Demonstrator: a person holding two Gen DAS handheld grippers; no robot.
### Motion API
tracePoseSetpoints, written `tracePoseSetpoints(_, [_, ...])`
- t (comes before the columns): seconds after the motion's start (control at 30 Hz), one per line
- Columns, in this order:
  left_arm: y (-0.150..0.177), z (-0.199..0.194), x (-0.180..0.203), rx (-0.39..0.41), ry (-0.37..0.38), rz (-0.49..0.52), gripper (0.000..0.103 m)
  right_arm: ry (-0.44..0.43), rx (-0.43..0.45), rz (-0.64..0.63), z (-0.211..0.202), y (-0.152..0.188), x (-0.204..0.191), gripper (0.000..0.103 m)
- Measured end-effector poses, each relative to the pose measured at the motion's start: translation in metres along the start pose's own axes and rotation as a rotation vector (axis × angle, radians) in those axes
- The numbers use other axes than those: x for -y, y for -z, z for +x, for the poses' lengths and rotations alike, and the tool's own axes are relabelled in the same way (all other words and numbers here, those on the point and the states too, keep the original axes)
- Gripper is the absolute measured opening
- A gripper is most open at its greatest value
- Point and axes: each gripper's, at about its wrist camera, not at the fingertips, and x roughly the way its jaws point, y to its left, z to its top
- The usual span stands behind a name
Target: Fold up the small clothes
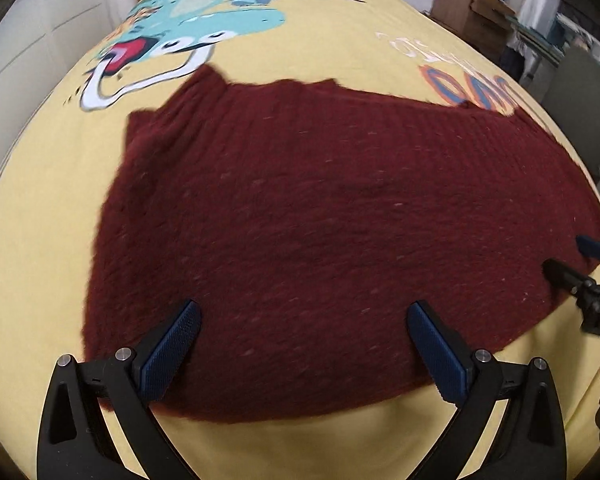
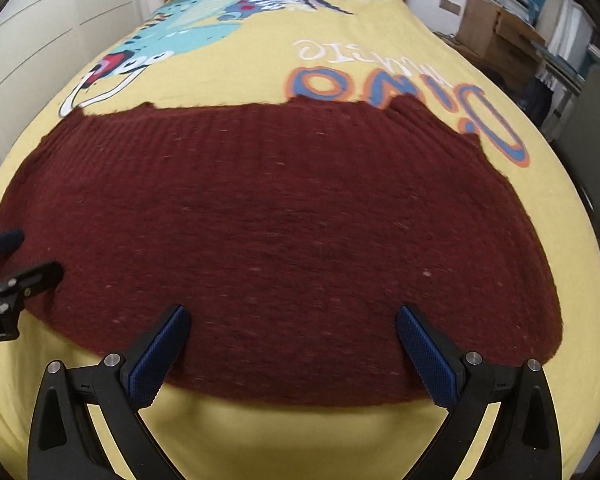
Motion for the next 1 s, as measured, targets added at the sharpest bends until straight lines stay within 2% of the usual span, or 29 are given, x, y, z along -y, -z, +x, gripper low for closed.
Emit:
tracePoseSetpoints(0.27, [0.005,-0.008,-0.033,-0.001,-0.016,-0.054,0.102,0.069,0.002,0.062,-0.01,0.002,0.056,0.103])
tracePoseSetpoints(0.37, [0.009,0.0,-0.04,-0.035,-0.004,-0.075,0.102,0.05,-0.014,0.085,-0.006,0.006,0.067,0.103])
tracePoseSetpoints(0.47, [0.011,0.003,-0.039,-0.023,-0.012,-0.068,0.102,0.039,-0.022,0.084,0.004,0.013,0.068,0.103])
tracePoseSetpoints(0.77, [0.014,0.007,-0.043,0.021,-0.005,-0.105,0.102,0.003,0.076,0.105,0.008,0.032,0.074,0.103])
tracePoseSetpoints(0.9, [0.012,0.005,-0.043,0.023,0.001,-0.102,0.102,0.023,0.077,0.107,0.007,0.033,0.07,0.103])
tracePoseSetpoints(1.0, [0.007,0.0,-0.041,-0.017,0.007,-0.094,0.102,0.043,0.045,0.099,0.002,0.027,0.067,0.103])
